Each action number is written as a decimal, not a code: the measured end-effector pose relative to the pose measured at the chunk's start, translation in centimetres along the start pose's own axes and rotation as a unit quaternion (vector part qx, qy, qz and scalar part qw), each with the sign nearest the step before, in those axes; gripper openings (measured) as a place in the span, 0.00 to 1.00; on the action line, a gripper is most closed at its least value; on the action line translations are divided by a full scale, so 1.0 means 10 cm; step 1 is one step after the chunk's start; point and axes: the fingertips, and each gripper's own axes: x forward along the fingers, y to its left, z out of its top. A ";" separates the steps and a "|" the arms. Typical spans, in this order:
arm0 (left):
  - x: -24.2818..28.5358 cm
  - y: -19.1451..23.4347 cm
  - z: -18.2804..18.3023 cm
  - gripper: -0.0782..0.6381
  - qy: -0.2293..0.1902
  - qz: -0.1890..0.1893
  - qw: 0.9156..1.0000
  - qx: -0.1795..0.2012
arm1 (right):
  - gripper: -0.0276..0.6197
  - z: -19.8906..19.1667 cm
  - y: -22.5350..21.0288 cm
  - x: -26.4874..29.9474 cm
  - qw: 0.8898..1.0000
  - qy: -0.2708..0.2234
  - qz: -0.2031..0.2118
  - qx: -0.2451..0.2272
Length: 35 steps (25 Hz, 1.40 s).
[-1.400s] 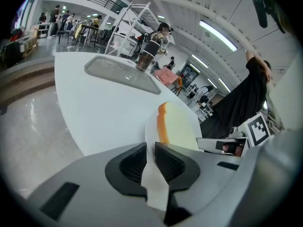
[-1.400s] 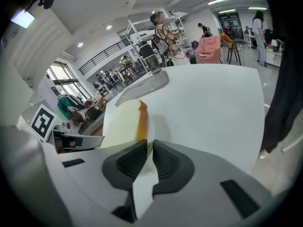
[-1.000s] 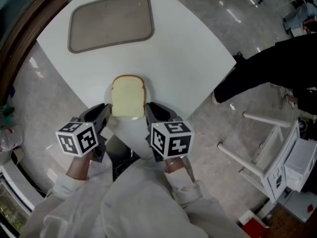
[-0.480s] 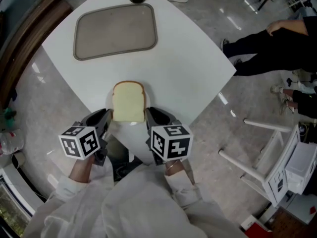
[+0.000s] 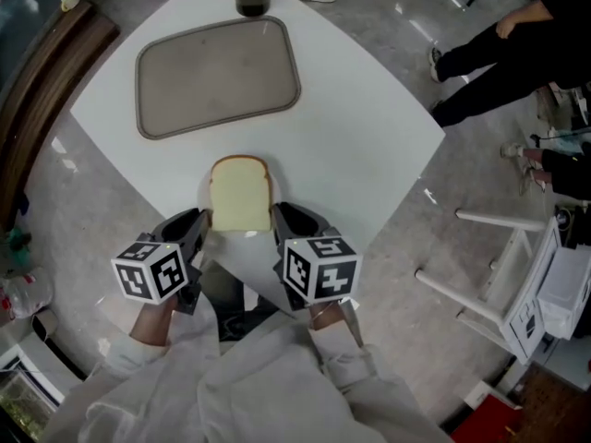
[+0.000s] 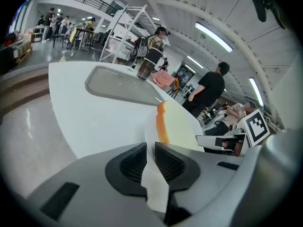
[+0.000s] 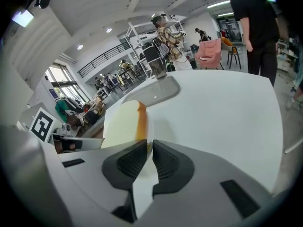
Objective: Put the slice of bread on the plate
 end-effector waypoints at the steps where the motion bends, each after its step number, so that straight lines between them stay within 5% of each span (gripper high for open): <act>1: 0.02 0.05 0.04 0.19 0.005 -0.003 1.000 0.001 | 0.11 0.03 0.02 0.04 1.000 -0.001 -0.004 0.002; 19: 0.21 0.82 1.18 0.19 0.018 -0.038 0.998 0.047 | 0.11 0.89 0.42 0.87 0.999 -0.025 -0.038 0.023; 35: 0.73 1.23 2.17 0.19 0.021 -0.052 0.996 0.067 | 0.11 1.73 0.30 1.58 0.996 -0.047 -0.068 0.045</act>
